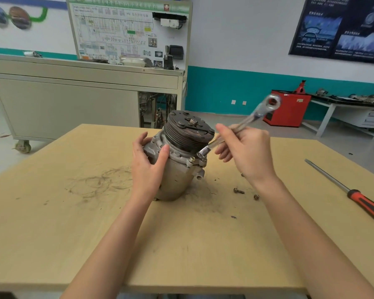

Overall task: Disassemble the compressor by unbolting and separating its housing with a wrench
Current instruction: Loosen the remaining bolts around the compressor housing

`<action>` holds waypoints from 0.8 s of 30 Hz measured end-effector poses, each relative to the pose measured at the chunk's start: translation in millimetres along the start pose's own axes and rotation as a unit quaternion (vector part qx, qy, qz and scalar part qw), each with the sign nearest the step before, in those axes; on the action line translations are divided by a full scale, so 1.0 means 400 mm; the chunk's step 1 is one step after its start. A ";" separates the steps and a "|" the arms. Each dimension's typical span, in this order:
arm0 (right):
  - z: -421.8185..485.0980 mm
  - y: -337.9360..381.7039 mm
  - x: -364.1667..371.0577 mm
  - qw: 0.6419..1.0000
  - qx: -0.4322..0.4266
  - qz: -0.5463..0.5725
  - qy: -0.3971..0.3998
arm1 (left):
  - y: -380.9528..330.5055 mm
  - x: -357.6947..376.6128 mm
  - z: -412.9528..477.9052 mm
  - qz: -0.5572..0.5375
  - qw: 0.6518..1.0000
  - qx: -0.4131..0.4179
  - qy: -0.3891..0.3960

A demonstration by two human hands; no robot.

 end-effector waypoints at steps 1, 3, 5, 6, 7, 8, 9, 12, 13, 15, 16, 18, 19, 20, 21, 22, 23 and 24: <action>-0.009 0.034 0.008 0.996 -0.058 -0.063 -0.022 | -0.001 0.000 0.000 0.002 1.000 0.004 -0.002; -0.033 0.090 0.035 0.970 -0.158 -0.180 -0.048 | -0.003 -0.002 -0.002 -0.001 1.000 0.009 -0.009; -0.054 0.123 0.061 0.939 -0.205 -0.269 -0.065 | -0.006 -0.001 -0.005 -0.002 1.000 0.015 -0.019; -0.063 0.134 0.069 0.923 -0.225 -0.299 -0.085 | -0.007 0.000 -0.006 -0.003 1.000 0.018 -0.024; -0.072 0.143 0.076 0.907 -0.245 -0.324 -0.109 | -0.007 0.001 -0.006 -0.007 0.999 0.018 -0.028; -0.080 0.152 0.082 0.891 -0.259 -0.351 -0.127 | -0.006 0.001 -0.005 -0.014 0.999 0.015 -0.031; -0.088 0.161 0.090 0.873 -0.267 -0.383 -0.142 | -0.005 0.001 -0.004 -0.020 0.999 0.012 -0.034; -0.112 0.190 0.126 0.831 -0.246 -0.473 -0.159 | -0.006 0.002 -0.005 -0.033 0.999 0.012 -0.029; -0.122 0.196 0.138 0.822 -0.234 -0.492 -0.165 | -0.008 0.003 -0.005 -0.036 0.999 0.019 -0.029; -0.140 0.200 0.157 0.808 -0.218 -0.514 -0.186 | -0.009 0.006 -0.002 -0.042 0.999 0.020 -0.023; -0.146 0.200 0.162 0.803 -0.212 -0.521 -0.198 | -0.012 0.008 -0.001 -0.042 0.999 0.015 -0.020; -0.153 0.201 0.168 0.799 -0.204 -0.524 -0.215 | -0.020 0.011 0.002 -0.029 0.999 0.006 -0.019; -0.156 0.203 0.169 0.803 -0.199 -0.519 -0.217 | -0.022 0.012 0.003 -0.026 0.999 0.006 -0.020; -0.157 0.204 0.168 0.808 -0.192 -0.514 -0.216 | -0.024 0.014 0.004 -0.026 0.999 0.005 -0.022; -0.157 0.205 0.168 0.811 -0.186 -0.512 -0.215 | -0.023 0.014 0.005 -0.027 0.999 0.002 -0.025; -0.155 0.205 0.166 0.813 -0.178 -0.511 -0.213 | -0.023 0.015 0.004 -0.028 0.999 -0.002 -0.029; -0.152 0.205 0.163 0.815 -0.168 -0.512 -0.212 | -0.021 0.014 0.004 -0.031 0.999 -0.002 -0.033; -0.150 0.206 0.159 0.819 -0.155 -0.510 -0.211 | -0.018 0.013 0.002 -0.035 0.999 0.005 -0.034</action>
Point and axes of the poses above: each hand's wrist, its own z-axis towards the middle knuckle, its own x-axis out of the palm, y = z × x, the point moved 3 cm from there along z, towards the middle knuckle, and after that the axes turned 11 degrees about -z, right-handed, at the moved point
